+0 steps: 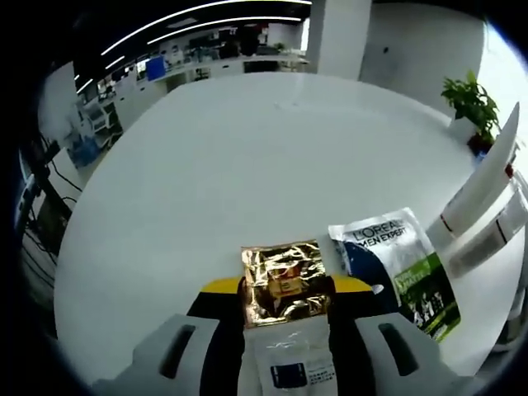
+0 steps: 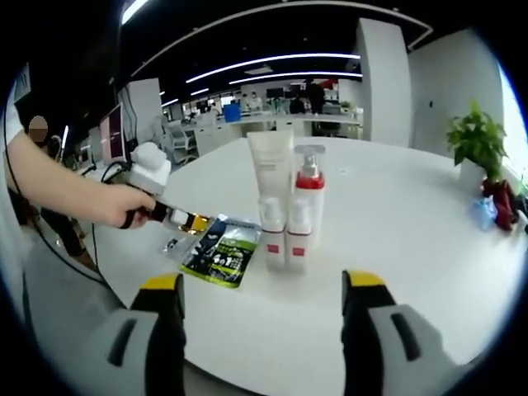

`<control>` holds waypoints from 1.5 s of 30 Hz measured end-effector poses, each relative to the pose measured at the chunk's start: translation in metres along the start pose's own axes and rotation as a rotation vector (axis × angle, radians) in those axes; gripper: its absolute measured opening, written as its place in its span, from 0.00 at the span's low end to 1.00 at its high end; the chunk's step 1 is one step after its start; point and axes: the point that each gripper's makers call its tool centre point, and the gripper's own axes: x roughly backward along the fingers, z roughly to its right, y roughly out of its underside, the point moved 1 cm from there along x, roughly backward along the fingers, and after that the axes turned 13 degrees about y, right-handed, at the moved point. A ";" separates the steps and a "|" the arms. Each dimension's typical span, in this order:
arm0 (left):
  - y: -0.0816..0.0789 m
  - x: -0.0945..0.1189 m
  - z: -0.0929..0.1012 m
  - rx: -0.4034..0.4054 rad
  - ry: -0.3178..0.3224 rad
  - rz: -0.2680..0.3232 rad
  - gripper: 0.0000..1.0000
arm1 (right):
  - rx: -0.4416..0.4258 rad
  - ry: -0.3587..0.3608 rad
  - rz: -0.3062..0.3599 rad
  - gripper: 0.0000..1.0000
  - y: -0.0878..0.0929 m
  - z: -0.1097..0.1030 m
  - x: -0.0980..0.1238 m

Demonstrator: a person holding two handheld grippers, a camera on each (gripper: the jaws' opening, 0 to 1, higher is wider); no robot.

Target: Arrange the skincare products in the storage area until every visible bottle or jar stands upright without overlapping.

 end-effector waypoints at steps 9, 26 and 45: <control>0.000 0.002 0.003 0.021 0.027 -0.004 0.40 | -0.004 0.000 0.012 0.78 -0.002 0.000 0.001; 0.001 0.038 0.009 -0.014 0.082 0.034 0.54 | -0.014 -0.003 0.052 0.81 -0.012 -0.003 0.008; 0.057 0.110 -0.031 -0.012 0.113 0.090 0.89 | -0.053 0.017 0.078 0.90 -0.015 0.004 0.010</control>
